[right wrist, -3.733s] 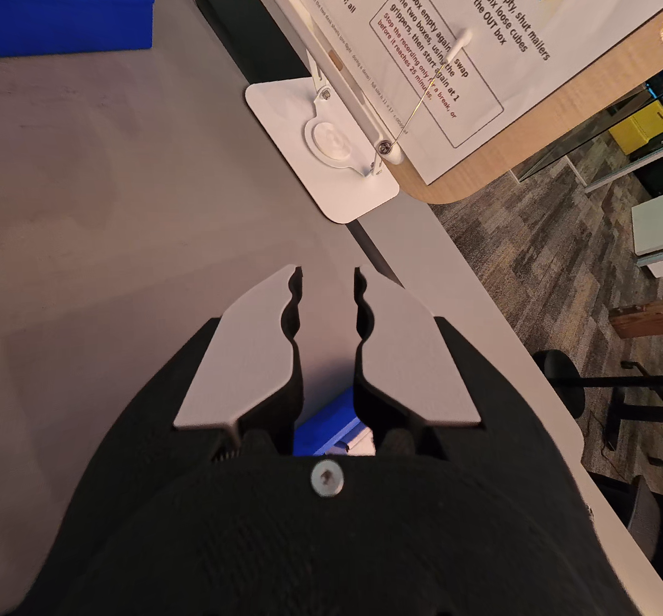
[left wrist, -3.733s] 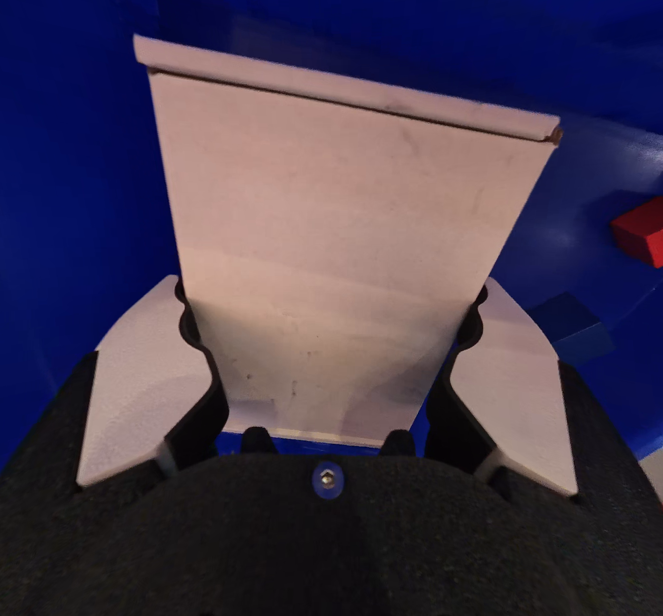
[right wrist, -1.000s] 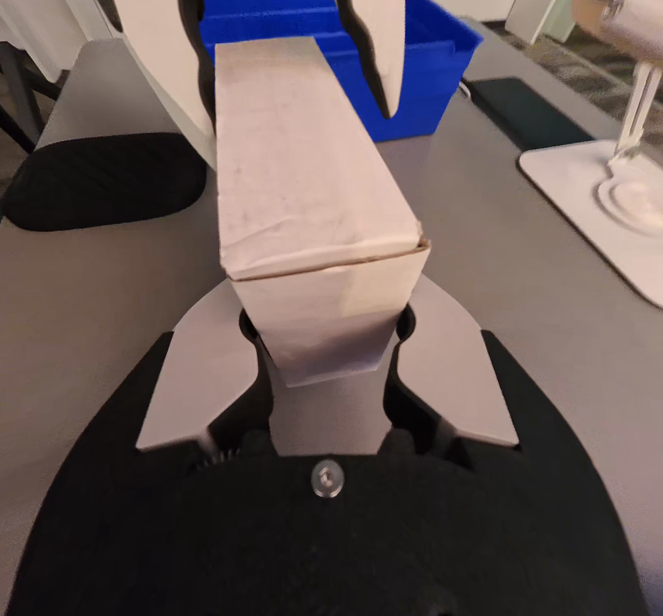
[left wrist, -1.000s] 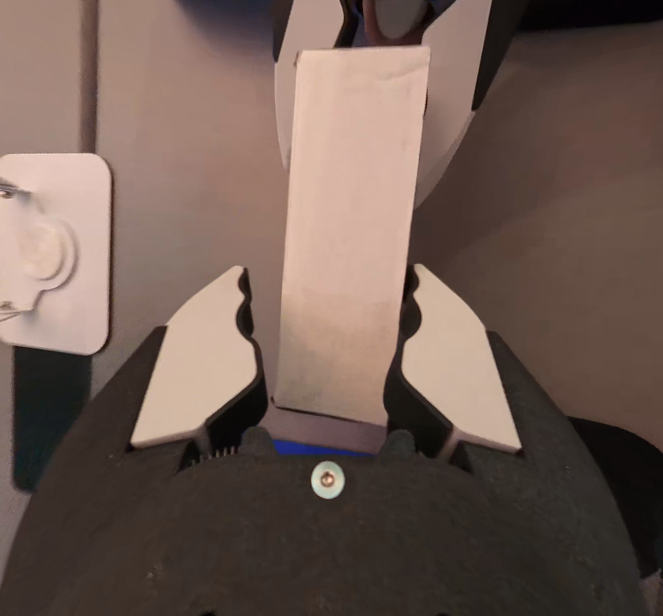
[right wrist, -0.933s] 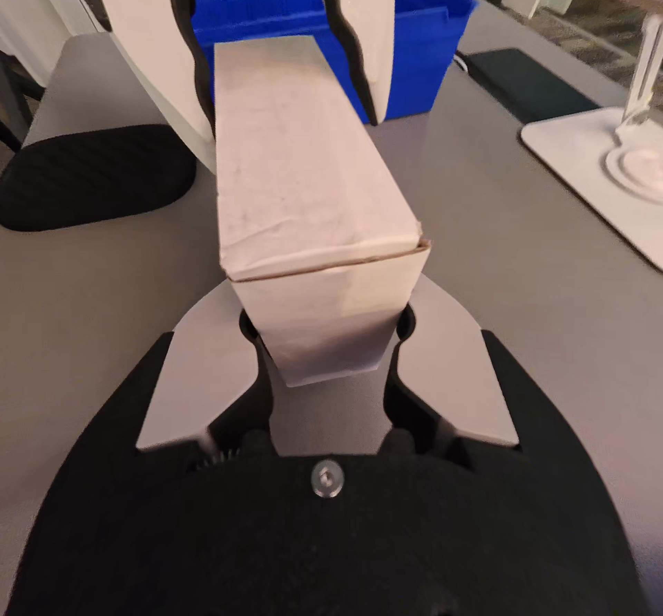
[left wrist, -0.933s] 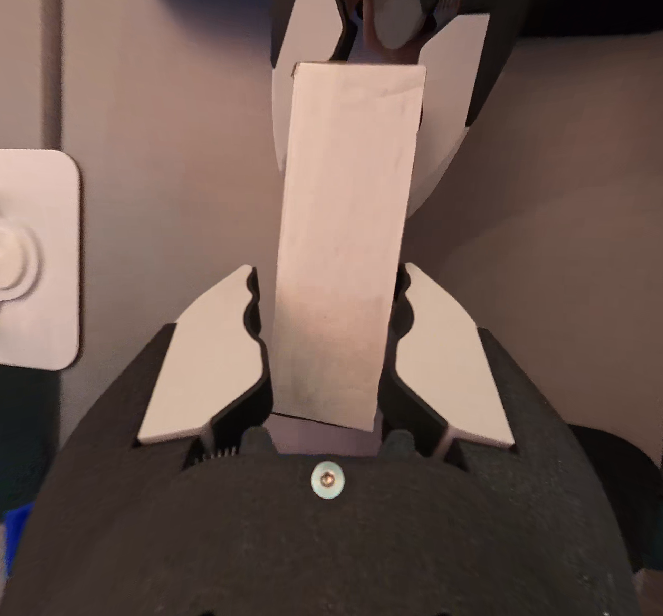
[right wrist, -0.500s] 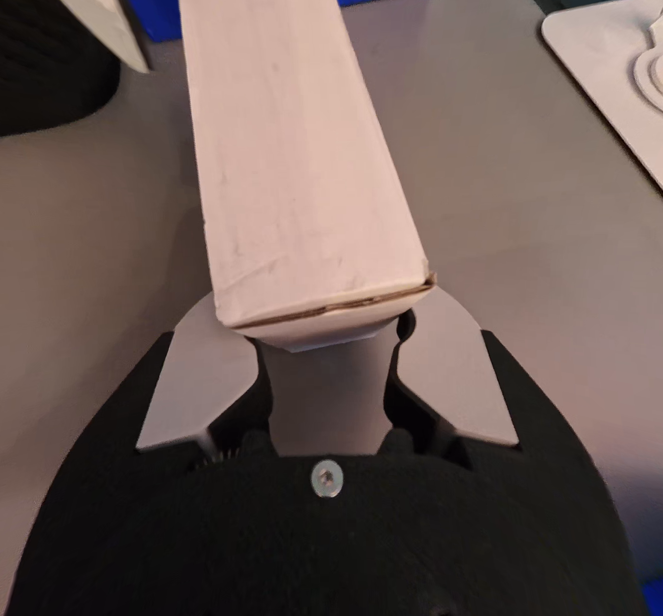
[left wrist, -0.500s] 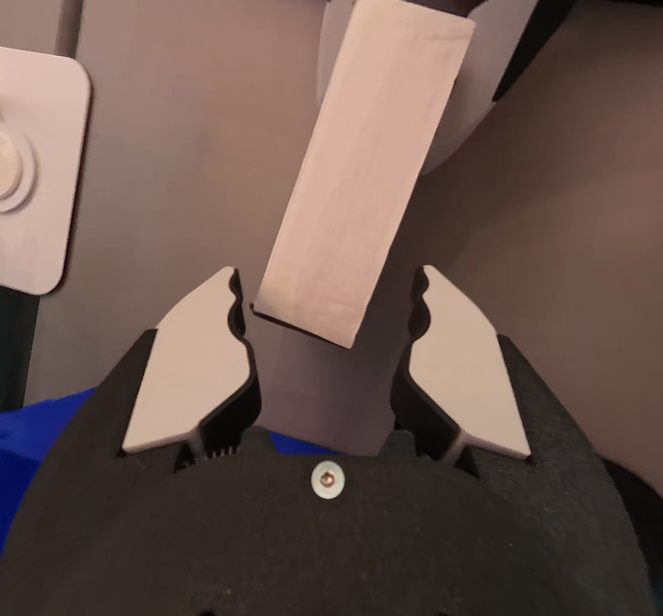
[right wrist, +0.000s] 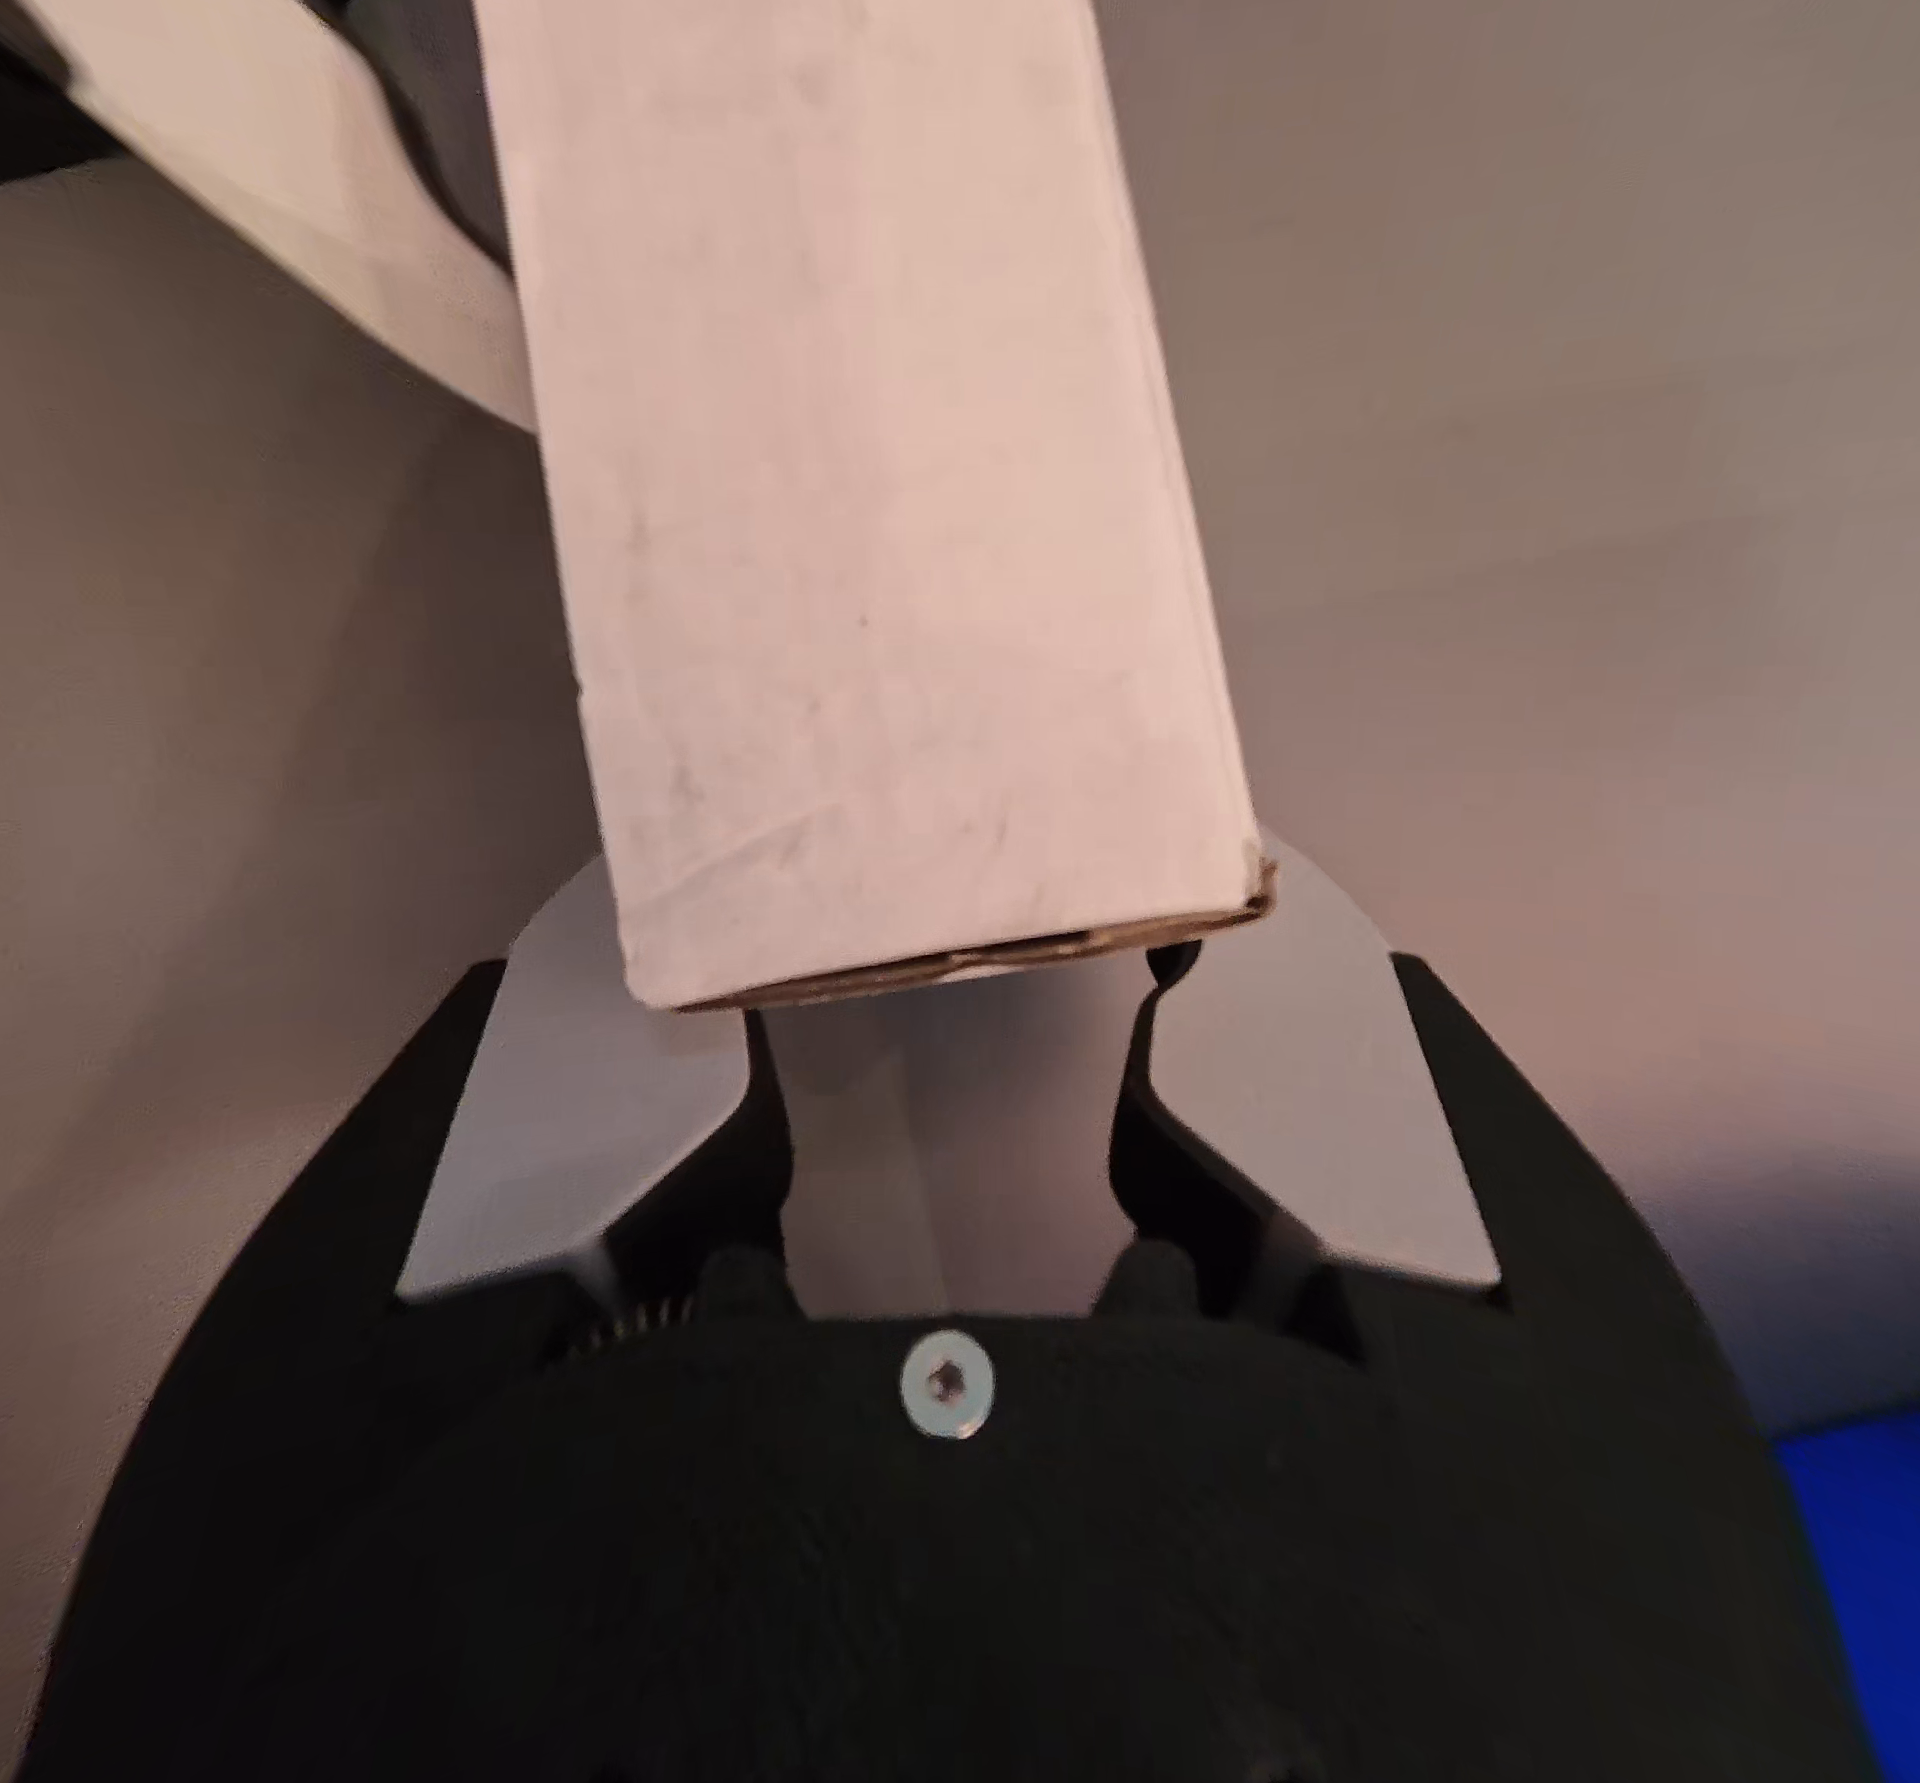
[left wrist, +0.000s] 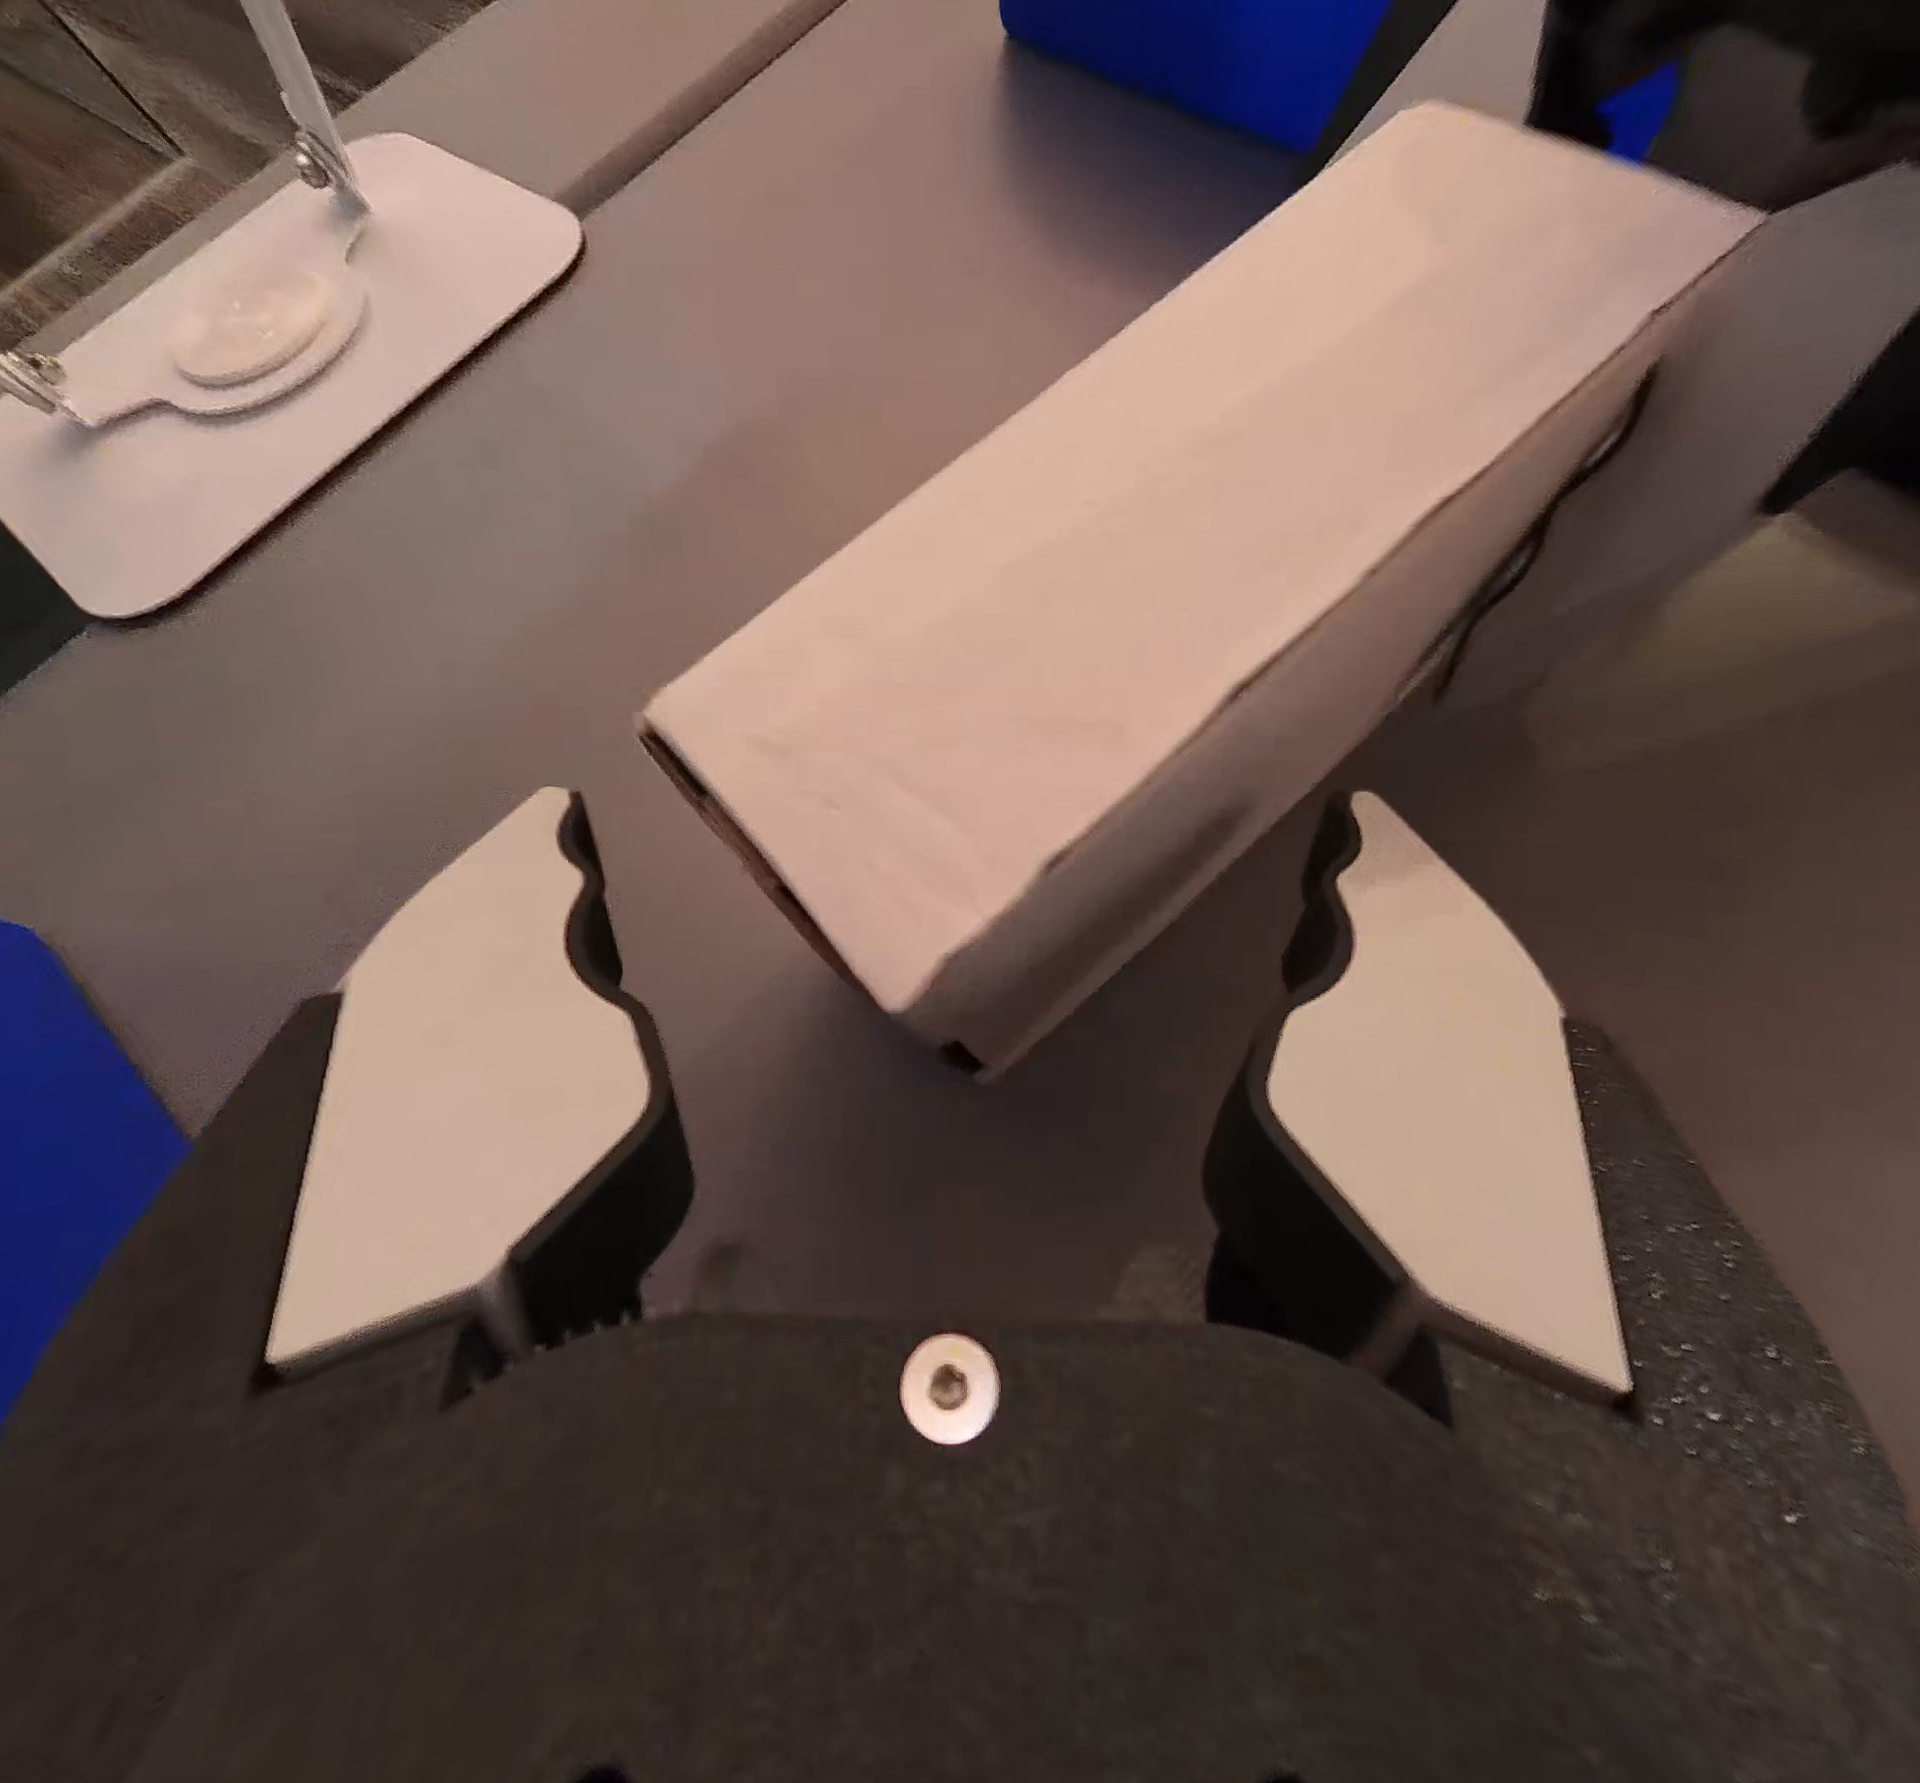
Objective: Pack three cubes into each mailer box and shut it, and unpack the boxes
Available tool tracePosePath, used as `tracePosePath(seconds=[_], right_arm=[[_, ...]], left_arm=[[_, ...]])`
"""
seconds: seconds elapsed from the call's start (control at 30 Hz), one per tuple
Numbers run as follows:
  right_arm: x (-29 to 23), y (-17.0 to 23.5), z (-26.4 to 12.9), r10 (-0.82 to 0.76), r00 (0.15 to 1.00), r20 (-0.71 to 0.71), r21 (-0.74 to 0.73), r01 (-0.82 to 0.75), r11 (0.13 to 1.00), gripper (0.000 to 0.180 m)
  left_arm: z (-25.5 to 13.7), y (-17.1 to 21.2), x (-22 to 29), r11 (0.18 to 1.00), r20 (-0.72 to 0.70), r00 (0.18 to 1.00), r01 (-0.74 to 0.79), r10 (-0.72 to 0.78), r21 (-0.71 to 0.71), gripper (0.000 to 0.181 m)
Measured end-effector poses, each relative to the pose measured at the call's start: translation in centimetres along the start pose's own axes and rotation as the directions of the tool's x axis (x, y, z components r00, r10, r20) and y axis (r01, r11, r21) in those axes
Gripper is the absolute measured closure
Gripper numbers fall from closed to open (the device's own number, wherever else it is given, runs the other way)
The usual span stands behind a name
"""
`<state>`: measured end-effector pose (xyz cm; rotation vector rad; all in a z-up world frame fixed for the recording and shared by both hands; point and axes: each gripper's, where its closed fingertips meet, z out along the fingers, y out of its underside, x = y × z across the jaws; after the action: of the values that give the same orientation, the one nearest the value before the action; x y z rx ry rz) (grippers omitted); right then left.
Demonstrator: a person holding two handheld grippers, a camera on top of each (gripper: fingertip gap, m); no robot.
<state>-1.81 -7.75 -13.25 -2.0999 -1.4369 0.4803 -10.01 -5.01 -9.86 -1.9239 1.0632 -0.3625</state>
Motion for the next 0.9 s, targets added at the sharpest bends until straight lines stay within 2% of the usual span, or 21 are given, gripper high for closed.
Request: tracePosePath(seconds=[0.1,0.2,0.27,0.53,0.63,0.77,0.9], right_arm=[[-0.2,0.0,0.0,-0.037,0.999,0.017,0.0,0.037,0.999,0.103],[-0.5,-0.1,0.1,-0.063,0.998,0.03,-0.009,0.064,0.998,0.103],[-0.6,-0.1,0.1,-0.085,0.996,0.034,-0.022,0.085,0.996,0.103],[0.1,-0.3,0.5,-0.166,0.985,0.052,-0.07,0.17,0.983,0.103],[0.3,-0.1,0.5,-0.193,0.977,0.087,-0.105,0.202,0.974,0.103],[0.9,0.6,0.3,-0.254,0.96,0.118,-0.214,0.274,0.938,0.103],[3.5,0.2,0.2,-0.277,0.961,0.007,-0.241,0.271,0.932,0.103]], left_arm=[[0.8,-0.4,-0.2,0.994,0.025,0.999,-0.045,0.042,0.099,0.048],[1.4,-0.9,1.1,0.98,-0.019,0.997,-0.076,0.08,0.186,0.049],[1.7,-0.8,1.0,0.974,0.008,0.994,-0.108,0.108,0.198,0.044],[1.6,-0.5,0.8,0.973,-0.025,0.996,-0.075,0.083,0.217,0.047],[1.1,-0.5,0.6,0.972,-0.024,0.997,-0.071,0.078,0.222,0.056],[0.3,-0.7,1.0,0.971,-0.11,0.993,-0.019,0.047,0.239,0.074],[-0.3,-0.7,0.9,0.967,-0.138,0.99,0.01,0.026,0.256,0.091]])
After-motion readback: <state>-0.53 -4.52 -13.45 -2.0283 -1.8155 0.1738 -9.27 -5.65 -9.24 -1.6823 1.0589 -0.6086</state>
